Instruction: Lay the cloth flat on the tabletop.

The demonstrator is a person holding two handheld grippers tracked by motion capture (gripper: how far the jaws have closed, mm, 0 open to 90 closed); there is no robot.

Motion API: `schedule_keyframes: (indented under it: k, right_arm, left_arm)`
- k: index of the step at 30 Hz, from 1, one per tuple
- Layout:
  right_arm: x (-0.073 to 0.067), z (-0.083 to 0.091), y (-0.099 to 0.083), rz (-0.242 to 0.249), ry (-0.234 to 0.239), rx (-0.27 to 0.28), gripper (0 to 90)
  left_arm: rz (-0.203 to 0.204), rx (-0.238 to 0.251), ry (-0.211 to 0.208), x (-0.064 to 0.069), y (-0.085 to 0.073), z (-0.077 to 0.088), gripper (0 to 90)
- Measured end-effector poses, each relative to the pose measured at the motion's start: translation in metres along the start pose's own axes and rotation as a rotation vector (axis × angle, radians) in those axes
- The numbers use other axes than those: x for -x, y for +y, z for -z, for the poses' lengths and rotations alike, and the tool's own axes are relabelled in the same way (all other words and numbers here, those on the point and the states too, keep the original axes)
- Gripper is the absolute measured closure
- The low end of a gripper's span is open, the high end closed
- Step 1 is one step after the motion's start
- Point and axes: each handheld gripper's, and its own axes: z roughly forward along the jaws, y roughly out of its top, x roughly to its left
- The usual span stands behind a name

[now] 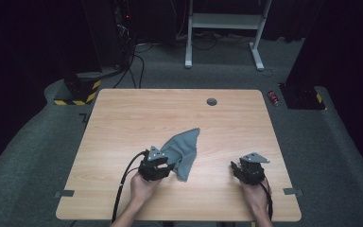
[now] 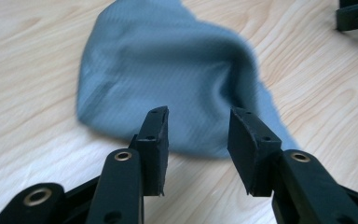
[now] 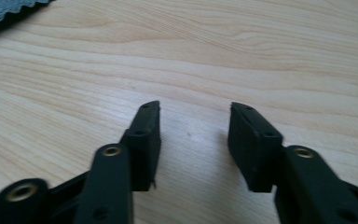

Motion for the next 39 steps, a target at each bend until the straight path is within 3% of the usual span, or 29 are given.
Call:
schedule_keyframes:
  k: [2,3,5,6,7,8,9,12,14,15,16,19,22,24,25,26,29,36,39]
  right_arm:
    - [-0.004,0.0,0.001,0.022,0.006,-0.004,60.3]
    - [-0.018,0.0,0.006,0.048,0.073,-0.027,60.4]
    - [-0.032,0.0,0.01,0.066,0.126,-0.02,60.1]
    - [-0.032,0.0,0.01,0.066,0.126,-0.02,60.1]
    - [-0.04,0.0,0.013,0.082,0.15,-0.01,60.1]
    - [-0.056,-0.001,0.02,0.101,0.202,0.008,60.1]
    - [-0.056,-0.001,0.02,0.101,0.202,0.008,60.1]
    - [-0.077,-0.004,0.031,0.107,0.299,0.025,58.9]
    - [-0.098,-0.01,0.038,0.157,0.334,0.028,57.1]
    - [-0.098,-0.01,0.038,0.157,0.334,0.028,57.1]
    - [-0.11,-0.014,0.04,0.177,0.346,0.021,56.7]
    - [-0.117,-0.019,0.042,0.194,0.352,0.021,56.7]
    - [-0.127,-0.026,0.044,0.202,0.365,0.007,57.5]
    - [-0.133,-0.031,0.045,0.241,0.355,-0.012,62.9]
    - [-0.137,-0.035,0.044,0.277,0.354,-0.042,71.9]
    - [-0.137,-0.035,0.044,0.277,0.354,-0.042,71.9]
    - [-0.135,-0.034,0.044,0.309,0.366,-0.038,88.0]
    - [-0.122,-0.024,0.044,0.268,0.366,-0.011,88.2]
    - [-0.109,-0.011,0.047,0.236,0.352,0.025,88.1]
  left_arm:
    - [0.007,-0.005,0.006,-0.002,-0.004,0.0,58.1]
    - [0.012,-0.009,0.008,-0.002,-0.007,-0.001,57.7]
    - [0.019,-0.013,0.005,-0.001,-0.009,-0.003,56.4]
    - [0.016,-0.015,0.005,0.0,-0.009,-0.005,56.4]
    - [0.011,-0.018,0.009,0.002,-0.01,-0.007,55.3]
    - [0.008,-0.019,0.01,0.004,-0.01,-0.008,53.2]
    - [-0.001,-0.022,0.014,0.005,-0.01,-0.01,53.2]
    - [-0.006,-0.032,0.035,0.009,-0.009,-0.013,51.5]
    - [-0.002,-0.041,0.053,0.01,-0.01,-0.015,50.2]
    - [0.0,-0.043,0.058,0.009,-0.01,-0.016,50.2]
    - [0.002,-0.037,0.065,0.009,-0.011,-0.017,49.7]
    - [-0.002,-0.037,0.073,0.01,-0.011,-0.018,49.4]
    - [-0.037,-0.031,0.1,0.014,-0.013,-0.018,49.0]
    - [-0.041,-0.028,0.104,0.014,-0.014,-0.018,49.1]
    - [-0.041,-0.025,0.101,0.014,-0.014,-0.018,49.4]
    - [-0.043,-0.028,0.1,0.014,-0.014,-0.018,49.4]
    - [-0.053,-0.034,0.088,0.014,-0.012,-0.018,53.6]
    - [-0.051,-0.039,0.069,0.008,-0.012,-0.015,64.3]
    - [-0.07,-0.056,0.093,0.005,-0.011,-0.014,70.2]
